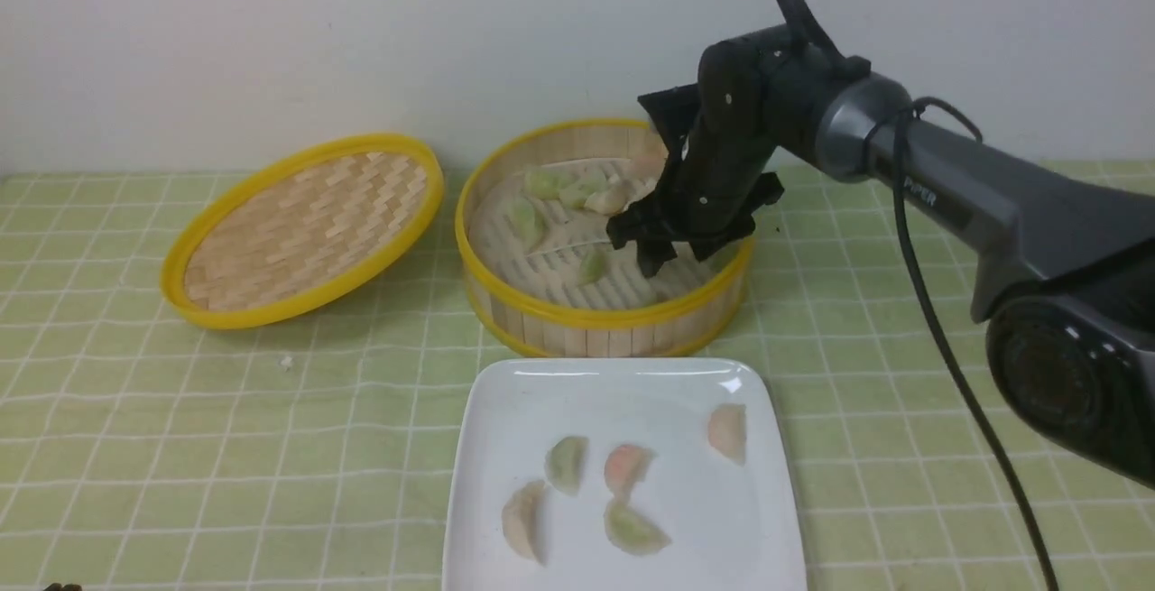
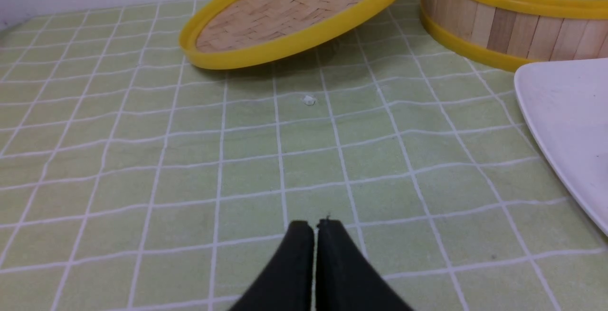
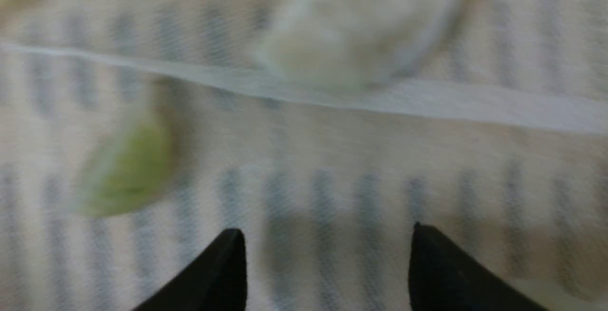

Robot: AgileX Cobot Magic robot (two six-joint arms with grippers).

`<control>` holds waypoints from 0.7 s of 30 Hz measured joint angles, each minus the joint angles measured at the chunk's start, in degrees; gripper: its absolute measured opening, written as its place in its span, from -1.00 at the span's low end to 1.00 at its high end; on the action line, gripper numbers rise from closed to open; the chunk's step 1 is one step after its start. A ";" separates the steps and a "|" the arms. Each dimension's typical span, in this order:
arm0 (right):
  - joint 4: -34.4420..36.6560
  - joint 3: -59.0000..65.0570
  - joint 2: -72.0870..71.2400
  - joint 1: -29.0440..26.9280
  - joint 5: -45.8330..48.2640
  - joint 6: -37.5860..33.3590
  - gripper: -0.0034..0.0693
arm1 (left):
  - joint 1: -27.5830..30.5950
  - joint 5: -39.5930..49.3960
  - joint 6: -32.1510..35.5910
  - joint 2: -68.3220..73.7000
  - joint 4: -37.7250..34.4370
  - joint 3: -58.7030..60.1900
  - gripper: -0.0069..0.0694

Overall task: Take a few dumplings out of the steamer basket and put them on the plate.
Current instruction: Use the right arm to grab a dumpling from inside the steamer

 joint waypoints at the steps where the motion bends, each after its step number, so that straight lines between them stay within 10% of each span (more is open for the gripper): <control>1: 0.58 -1.15 0.14 0.07 0.41 -0.54 0.25 | 0.00 0.00 0.00 0.00 0.00 0.00 -0.83; 21: -12.24 -8.20 2.93 0.02 6.19 4.11 0.25 | 0.00 0.00 0.00 0.00 0.00 0.00 -0.83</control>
